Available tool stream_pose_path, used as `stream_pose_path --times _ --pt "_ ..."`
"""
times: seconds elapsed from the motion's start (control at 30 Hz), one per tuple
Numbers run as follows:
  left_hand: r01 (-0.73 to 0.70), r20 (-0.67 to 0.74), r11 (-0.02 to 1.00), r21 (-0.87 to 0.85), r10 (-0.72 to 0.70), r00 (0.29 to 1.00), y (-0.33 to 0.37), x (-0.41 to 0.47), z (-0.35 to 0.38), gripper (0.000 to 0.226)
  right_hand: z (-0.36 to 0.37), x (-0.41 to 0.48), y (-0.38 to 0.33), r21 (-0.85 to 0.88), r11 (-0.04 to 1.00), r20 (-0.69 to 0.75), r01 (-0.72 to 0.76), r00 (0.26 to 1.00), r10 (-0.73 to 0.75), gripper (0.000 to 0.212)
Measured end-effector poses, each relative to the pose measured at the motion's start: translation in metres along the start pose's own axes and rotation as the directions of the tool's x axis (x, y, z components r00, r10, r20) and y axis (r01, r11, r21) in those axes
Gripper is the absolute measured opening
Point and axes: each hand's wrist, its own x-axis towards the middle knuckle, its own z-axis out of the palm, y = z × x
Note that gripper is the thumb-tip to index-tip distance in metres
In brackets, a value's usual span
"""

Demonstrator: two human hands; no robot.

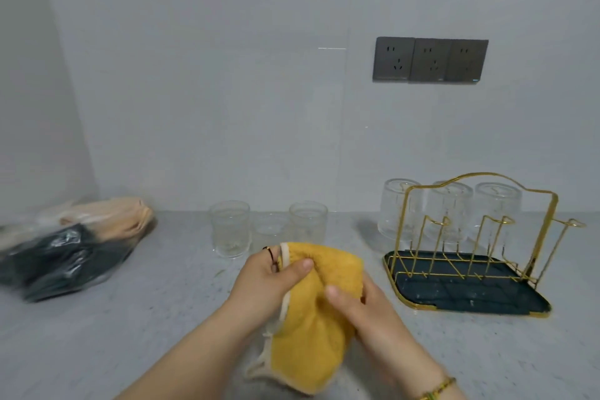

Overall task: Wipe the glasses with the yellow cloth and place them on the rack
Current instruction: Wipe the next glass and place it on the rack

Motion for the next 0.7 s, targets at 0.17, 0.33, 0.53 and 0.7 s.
stream_pose_path --times 0.17,0.33,0.53,0.7 --pt "0.117 0.049 0.981 -0.156 -0.111 0.993 -0.01 0.005 -0.016 0.009 0.014 0.01 0.02 0.019 0.998 -0.043 -0.056 0.997 0.057 0.031" --pt "0.218 0.034 0.97 -0.104 -0.215 0.976 -0.025 0.012 -0.017 0.019 0.002 0.008 0.018 0.079 0.993 -0.25 -0.083 0.963 0.101 0.006" --pt "0.231 -0.295 0.966 0.115 -0.189 0.937 -0.061 0.049 -0.025 0.068 -0.019 0.009 0.007 0.302 0.953 -0.377 0.016 0.921 0.104 0.007" --pt "0.305 -0.298 0.861 0.407 -0.19 0.935 -0.087 0.079 -0.025 0.099 -0.024 0.015 0.009 0.327 0.945 -0.379 0.024 0.919 0.108 0.008"
